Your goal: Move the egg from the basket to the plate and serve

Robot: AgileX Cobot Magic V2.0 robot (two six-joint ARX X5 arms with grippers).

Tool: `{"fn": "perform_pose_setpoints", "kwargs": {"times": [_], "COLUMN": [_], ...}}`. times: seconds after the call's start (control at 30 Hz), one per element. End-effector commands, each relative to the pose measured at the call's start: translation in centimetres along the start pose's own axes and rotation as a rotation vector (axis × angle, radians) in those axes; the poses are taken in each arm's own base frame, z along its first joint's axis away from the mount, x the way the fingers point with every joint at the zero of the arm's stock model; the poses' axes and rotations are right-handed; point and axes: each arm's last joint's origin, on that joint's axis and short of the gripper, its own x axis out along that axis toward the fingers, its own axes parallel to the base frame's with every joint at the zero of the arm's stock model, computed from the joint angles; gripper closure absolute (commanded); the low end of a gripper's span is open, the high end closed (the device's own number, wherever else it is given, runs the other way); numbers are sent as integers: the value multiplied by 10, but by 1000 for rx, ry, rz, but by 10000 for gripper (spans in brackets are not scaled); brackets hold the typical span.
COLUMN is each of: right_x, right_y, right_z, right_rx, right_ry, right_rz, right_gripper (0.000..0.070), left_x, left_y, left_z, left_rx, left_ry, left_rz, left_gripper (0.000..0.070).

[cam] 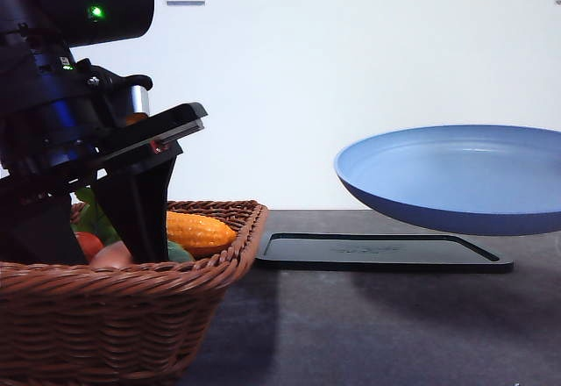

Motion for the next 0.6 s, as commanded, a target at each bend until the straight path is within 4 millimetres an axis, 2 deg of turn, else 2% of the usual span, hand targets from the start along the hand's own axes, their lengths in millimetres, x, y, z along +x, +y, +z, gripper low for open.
{"fn": "perform_pose_setpoints", "kwargs": {"times": [0.0,0.2,0.27,0.4,0.57], "right_x": [-1,-1,-1,-1,-1], "right_y": [2,2,2,3,6], "right_z": [4,4,4,4,3], "right_rx": [-10,-10,-10,-9,7], "right_ry": [-17,-16,-16,-12,12], "right_rz": [11,12,12,25,90], "right_gripper": [700,700,700,700,700], "left_x": [2,-5,-12,-32,-68], "left_y": [-4,-5,-6,-9,-20], "left_z": [3,5,5,6,9], "left_rx": [33,64,74,88,109], "left_ry": [-6,-57,-93,-174,-302], "left_rz": [-1,-1,6,-15,-92], "left_gripper": [475,494,526,546,546]}}
